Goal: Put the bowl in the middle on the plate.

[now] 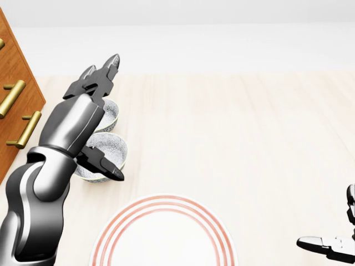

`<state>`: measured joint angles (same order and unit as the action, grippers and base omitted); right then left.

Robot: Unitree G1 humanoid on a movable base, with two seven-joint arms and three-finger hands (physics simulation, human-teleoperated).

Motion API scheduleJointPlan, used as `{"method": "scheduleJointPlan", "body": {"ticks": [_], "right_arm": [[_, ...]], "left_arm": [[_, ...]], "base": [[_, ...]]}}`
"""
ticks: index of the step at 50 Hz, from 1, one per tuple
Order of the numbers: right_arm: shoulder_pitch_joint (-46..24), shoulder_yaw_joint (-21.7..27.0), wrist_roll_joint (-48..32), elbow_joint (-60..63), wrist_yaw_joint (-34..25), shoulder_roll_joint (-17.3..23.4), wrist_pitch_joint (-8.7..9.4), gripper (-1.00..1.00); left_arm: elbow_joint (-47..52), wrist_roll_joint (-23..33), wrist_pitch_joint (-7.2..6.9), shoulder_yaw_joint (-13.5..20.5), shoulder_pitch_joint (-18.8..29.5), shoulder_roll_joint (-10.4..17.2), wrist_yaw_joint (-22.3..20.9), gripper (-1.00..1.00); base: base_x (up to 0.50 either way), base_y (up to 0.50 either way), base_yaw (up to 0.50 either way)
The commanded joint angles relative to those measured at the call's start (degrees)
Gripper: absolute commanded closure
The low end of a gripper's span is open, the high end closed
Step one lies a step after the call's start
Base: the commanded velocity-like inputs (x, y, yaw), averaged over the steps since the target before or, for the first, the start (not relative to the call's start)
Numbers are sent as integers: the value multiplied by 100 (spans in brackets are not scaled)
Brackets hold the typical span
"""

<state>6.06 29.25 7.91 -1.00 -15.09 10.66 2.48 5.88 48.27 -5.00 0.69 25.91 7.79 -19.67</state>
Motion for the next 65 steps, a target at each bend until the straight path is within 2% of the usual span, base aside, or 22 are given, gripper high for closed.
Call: {"method": "scheduleJointPlan", "body": {"ticks": [1,3,7,9,11,13,15,21,28,38,45,47,52,53,55,59,65], "right_arm": [[12,-5,-6,42,-6,-12,10,-100],[40,5,-6,107,-12,-24,48,-100],[-3,3,-20,-20,-15,-12,-34,-100],[6,1,-15,18,-9,-8,0,-100],[-36,-3,-17,-188,-20,17,-157,-100],[-22,-14,0,-141,-7,22,-120,-100],[5,-14,1,-2,11,13,-9,-100],[21,6,-15,78,-1,-5,54,-100],[9,10,-32,37,-7,-7,26,-100],[6,12,-35,56,2,-8,54,-100],[-27,-4,-33,-94,5,11,-55,-100],[4,-10,-27,13,12,3,17,-100],[-24,-10,-26,-98,1,15,-63,-100],[8,-10,-18,-3,6,5,0,-100],[-3,-11,-25,-42,-1,6,-32,-100],[25,-6,-24,60,1,-7,40,-100],[-16,-12,-28,-59,-3,10,-34,-100]], "left_arm": [[-223,423,0,-2,-69,115,-306,-100],[-170,497,0,-2,-76,103,-415,-100],[-190,878,0,-31,-174,178,-566,-100],[-158,835,0,36,-162,128,-633,-100],[-154,923,0,46,-140,154,-708,-100],[-213,994,0,48,-153,170,-731,-100],[-298,1029,0,56,-166,174,-761,-100],[-493,1016,0,107,-235,228,-558,-100],[-622,1013,0,130,-220,272,-503,-100],[-884,1349,0,48,-207,275,-205,-100],[-980,1501,0,62,-232,304,-90,-100],[-1061,1597,0,59,-202,335,13,-100],[-1266,1777,0,31,-146,343,232,-100],[-1309,1793,0,31,-151,345,257,-100],[-1385,1859,0,20,-105,368,303,-100],[-1727,1840,39,32,33,382,474,-100],[-1925,1865,68,4,119,392,545,-100]], "base": [[0,0,0],[0,0,0],[0,0,0],[0,0,0],[0,0,0],[0,0,0],[0,0,0],[0,0,0],[0,0,0],[0,0,0],[0,0,0],[0,0,0],[0,0,0],[0,0,0],[0,0,0],[0,0,0],[0,0,0]]}}
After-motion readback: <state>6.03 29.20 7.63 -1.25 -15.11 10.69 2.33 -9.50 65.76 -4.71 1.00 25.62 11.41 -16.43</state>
